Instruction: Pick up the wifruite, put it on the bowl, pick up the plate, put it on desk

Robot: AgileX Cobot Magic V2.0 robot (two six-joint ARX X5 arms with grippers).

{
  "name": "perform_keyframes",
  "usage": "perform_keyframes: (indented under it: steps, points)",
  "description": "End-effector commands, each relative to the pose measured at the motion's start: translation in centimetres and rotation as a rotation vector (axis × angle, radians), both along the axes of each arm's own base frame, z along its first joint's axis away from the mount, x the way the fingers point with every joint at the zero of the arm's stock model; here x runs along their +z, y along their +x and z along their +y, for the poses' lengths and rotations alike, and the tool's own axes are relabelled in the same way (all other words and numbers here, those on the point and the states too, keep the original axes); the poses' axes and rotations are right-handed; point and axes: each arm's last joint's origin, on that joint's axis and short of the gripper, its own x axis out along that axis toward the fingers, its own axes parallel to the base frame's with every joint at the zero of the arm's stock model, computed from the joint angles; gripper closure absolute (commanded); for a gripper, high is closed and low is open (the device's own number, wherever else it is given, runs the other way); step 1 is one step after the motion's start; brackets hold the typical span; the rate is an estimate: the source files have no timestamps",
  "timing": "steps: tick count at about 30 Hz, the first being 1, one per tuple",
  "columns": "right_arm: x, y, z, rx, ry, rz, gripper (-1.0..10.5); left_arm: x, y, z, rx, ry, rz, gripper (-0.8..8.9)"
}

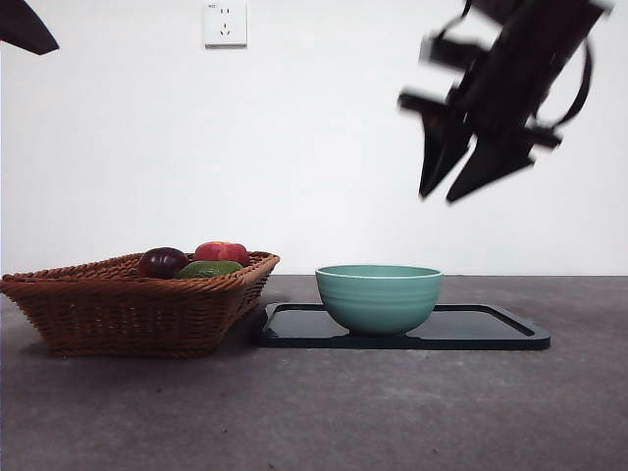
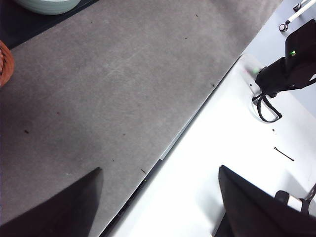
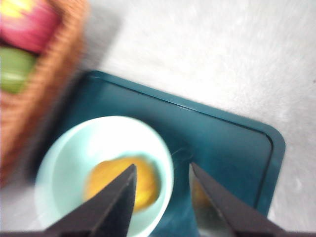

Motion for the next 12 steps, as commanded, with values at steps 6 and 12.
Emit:
perform_keyframes:
  steps: [6, 12]
  points:
    - [5.3, -5.6, -1.6, 0.102, 0.073, 0.013, 7.7, 0.3, 0.1, -0.2, -0.019, -0.018, -0.027, 4.39]
    - [6.8, -9.7, -3.1, 0.131, 0.039, 0.083, 7.7, 0.6, 0.3, -0.4, -0.019, -0.043, -0.061, 4.39]
